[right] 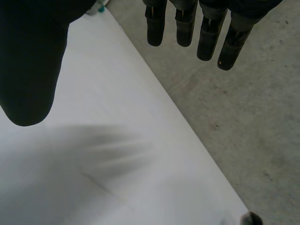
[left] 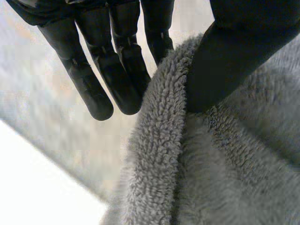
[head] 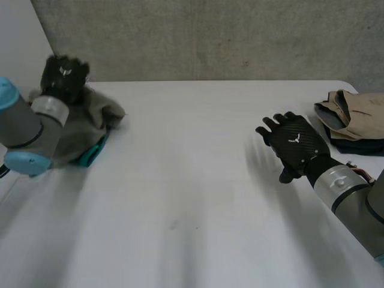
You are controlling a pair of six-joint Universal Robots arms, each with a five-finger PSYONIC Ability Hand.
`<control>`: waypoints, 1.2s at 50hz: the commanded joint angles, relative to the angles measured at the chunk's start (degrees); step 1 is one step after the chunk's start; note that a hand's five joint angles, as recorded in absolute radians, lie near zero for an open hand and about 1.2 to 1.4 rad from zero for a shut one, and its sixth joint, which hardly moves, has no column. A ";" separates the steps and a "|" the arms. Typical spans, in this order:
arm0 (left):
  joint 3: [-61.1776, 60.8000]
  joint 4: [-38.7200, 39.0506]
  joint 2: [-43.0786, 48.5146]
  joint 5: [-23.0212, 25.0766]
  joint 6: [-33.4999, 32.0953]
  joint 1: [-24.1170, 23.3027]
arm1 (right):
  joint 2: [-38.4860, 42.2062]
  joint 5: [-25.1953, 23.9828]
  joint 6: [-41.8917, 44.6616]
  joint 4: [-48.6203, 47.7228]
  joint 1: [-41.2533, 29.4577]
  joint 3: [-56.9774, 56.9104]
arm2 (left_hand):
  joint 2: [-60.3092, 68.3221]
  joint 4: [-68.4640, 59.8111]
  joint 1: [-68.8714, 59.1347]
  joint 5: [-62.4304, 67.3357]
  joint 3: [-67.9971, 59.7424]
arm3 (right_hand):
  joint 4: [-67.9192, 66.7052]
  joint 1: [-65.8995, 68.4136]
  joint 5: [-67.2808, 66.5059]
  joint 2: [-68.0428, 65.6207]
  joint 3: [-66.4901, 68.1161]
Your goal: Fold the laundry.
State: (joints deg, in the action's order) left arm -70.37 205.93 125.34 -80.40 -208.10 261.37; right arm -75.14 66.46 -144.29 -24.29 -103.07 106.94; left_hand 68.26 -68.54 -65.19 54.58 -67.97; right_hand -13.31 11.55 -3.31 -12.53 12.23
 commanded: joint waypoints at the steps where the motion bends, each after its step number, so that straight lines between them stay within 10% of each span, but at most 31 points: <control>1: -9.77 0.18 -14.32 -0.46 12.17 -15.33 | -0.36 6.74 -0.46 0.03 -0.02 -2.08 | 11.74 -11.46 -14.81 15.42 -12.03 | 3.31 -1.55 3.31 2.53 -2.23; 9: -10.67 -2.54 -5.31 -0.72 19.82 -31.14 | -0.44 12.11 -0.64 0.12 0.15 -2.87 | 7.60 -7.32 -10.67 11.28 -7.89 | 3.31 -1.55 3.31 2.53 -2.23; 14: -10.04 -5.88 -2.55 -0.55 20.19 -35.66 | -0.36 12.12 -0.73 0.12 0.15 -2.79 | -58.26 58.54 55.19 -54.58 57.97 | 3.31 -1.55 3.31 2.53 -2.23; 26: -13.12 -8.88 -12.13 -0.99 19.84 -28.64 | -0.62 11.50 -0.64 2.22 -0.20 -2.78 | -55.70 55.98 52.63 -52.02 55.41 | 3.31 -1.55 3.31 2.53 -2.23; 38: -16.99 -18.20 -12.49 -1.08 11.67 -20.20 | -1.50 7.20 -4.23 26.12 -1.34 -6.47 | -51.32 51.60 48.25 -47.64 51.03 | 3.31 -1.55 3.31 2.53 -2.23; 60: -6.44 -12.04 7.29 -0.55 0.94 -15.27 | 9.83 11.06 -14.35 14.89 -9.60 -8.58 | -38.23 38.51 35.15 -34.54 37.93 | -18.60 20.36 -18.59 -19.37 19.68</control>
State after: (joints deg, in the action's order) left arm -79.34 194.35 128.10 -80.86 -206.90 246.36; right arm -69.43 75.54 -158.79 -6.07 -111.01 99.94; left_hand 18.73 -18.72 -18.90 8.87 -18.68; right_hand -17.92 15.37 -8.03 -18.35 18.42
